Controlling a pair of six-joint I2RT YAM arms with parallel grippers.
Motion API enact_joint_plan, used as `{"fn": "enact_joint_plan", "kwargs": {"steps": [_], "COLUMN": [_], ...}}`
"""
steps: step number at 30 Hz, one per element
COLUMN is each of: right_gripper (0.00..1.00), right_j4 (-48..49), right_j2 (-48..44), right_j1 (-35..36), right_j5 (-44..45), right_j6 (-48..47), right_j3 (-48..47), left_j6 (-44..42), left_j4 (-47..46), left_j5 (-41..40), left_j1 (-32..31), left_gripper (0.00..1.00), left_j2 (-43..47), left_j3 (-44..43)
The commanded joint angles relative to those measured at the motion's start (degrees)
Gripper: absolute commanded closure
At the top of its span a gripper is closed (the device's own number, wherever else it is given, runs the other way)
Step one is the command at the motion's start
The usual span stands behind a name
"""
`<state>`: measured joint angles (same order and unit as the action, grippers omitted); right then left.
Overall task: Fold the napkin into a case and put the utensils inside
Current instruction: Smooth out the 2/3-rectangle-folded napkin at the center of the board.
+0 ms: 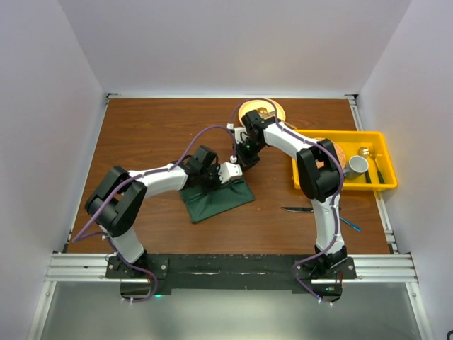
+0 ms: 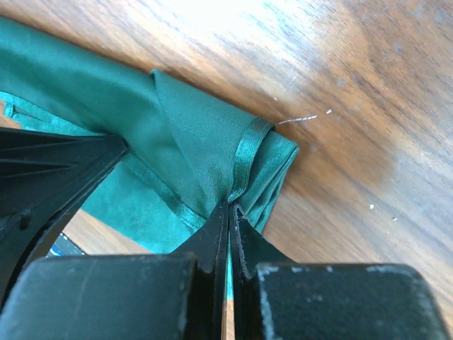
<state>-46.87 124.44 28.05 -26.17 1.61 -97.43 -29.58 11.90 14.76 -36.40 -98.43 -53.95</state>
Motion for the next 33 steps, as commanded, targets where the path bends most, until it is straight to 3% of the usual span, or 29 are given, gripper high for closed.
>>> {"fn": "enact_joint_plan", "kwargs": {"steps": [1, 12, 13, 17, 21, 25, 29, 31, 33], "right_gripper": [1.0, 1.0, 1.0, 1.0, 1.0, 1.0, 1.0, 1.0, 1.0], "right_j4": [-1.12, 3.18, 3.36, 4.07, 5.03, 5.65, 6.09, 6.18, 6.7], "right_j2": [-3.42, 0.62, 1.32, 2.64, 2.21, 2.03, 2.12, 2.12, 1.68], "right_j1": [-0.02, 0.16, 0.07, -0.02, -0.1, -0.19, -0.28, -0.45, -0.46], "right_j5": [-1.16, 1.56, 1.74, 2.35, 1.74, 0.87, 0.77, 0.77, 0.51], "right_j6": [0.94, 2.08, 2.17, 2.96, 3.84, 4.37, 4.72, 4.81, 4.9], "right_j3": [0.04, 6.11, 5.93, 6.02, 7.07, 7.78, 8.57, 9.01, 9.71], "left_j6": [-0.65, -0.39, -0.04, 4.51, 11.29, 22.52, 41.38, 44.95, 45.67], "left_j4": [6.29, 6.64, 6.82, 7.61, 6.74, 1.22, -8.01, -15.28, -16.9], "left_j5": [-3.16, -2.99, -2.03, 8.15, 18.53, 24.87, 34.35, 37.86, 38.93], "left_j1": [0.46, 0.54, 1.07, 7.03, 15.81, 17.33, 20.75, 22.6, 22.61], "left_gripper": [1.0, 1.0, 0.98, 0.67, 0.55, 0.58, 0.65, 0.7, 0.76], "left_j2": [-1.76, -2.29, -1.94, 5.5, 10.89, 11.07, 7.3, 6.42, 5.36], "left_j3": [2.45, 1.4, 1.22, -0.53, -2.64, -3.0, 2.77, 5.16, 4.92]}}
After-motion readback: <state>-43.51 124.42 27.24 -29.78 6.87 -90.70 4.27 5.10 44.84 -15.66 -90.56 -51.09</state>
